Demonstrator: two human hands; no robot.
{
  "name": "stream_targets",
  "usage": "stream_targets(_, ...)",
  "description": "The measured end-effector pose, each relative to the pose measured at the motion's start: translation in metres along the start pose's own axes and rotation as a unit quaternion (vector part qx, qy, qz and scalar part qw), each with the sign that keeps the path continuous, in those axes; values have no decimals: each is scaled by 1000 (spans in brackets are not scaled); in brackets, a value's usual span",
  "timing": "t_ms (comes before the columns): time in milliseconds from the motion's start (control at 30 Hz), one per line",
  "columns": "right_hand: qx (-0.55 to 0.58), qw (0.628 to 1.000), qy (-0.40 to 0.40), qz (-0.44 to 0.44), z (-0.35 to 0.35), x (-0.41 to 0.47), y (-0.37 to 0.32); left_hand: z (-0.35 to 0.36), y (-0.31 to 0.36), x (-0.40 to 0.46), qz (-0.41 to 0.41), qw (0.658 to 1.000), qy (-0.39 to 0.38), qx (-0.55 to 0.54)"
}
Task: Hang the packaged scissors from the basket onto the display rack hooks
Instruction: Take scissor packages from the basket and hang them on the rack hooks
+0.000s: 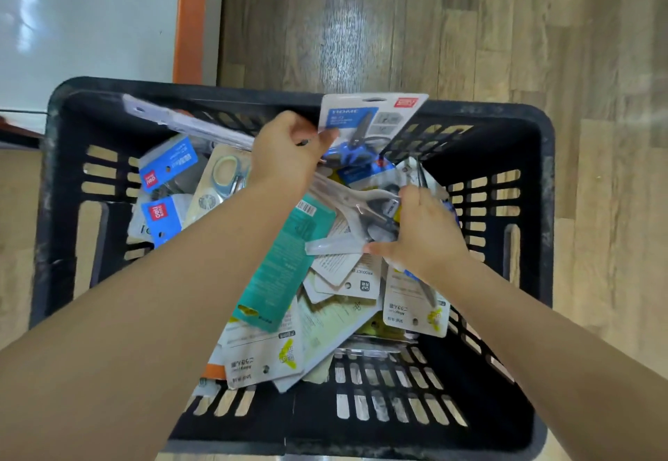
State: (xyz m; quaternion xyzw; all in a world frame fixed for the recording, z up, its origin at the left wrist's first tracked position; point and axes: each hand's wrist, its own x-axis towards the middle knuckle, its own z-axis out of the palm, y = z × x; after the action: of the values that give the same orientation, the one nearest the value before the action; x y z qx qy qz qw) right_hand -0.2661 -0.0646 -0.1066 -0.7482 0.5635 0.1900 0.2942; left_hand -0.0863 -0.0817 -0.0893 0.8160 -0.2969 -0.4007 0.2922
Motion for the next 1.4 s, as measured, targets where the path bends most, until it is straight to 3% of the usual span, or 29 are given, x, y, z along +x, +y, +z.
stream_targets(267, -15, 999, -30, -35, 7, 5, 9, 23, -6, 0, 14, 1000, -9, 3)
stream_targets(433, 72, 996, -14, -41, 15, 13, 18, 43, -4, -6, 32, 995, -88, 46)
stream_targets(600, 137, 990, -32, -8, 6, 7, 16, 36, -2, -9, 55, 993, -72, 70)
stream_targets(700, 205, 974, -95, 28, 0, -11, 21, 27, 6, -18, 58, 997, -56, 19)
stream_targets(800, 173, 977, -126, 7, -15, -40, 24, 13, 18, -36, 52, 994, -62, -72)
stream_targets(1033, 283, 946, -154, 28, -77, -121, 21, -76, 82, -76, 11, 982, 8, -188)
stream_targets(1167, 384, 917, -92, 48, -137, -165, 9, -149, 110, -106, -3, 985, 35, -169)
stream_targets(1400, 444, 895, -32, -37, -255, -247, -65, -258, 165, -233, -65, 967, -18, -247)
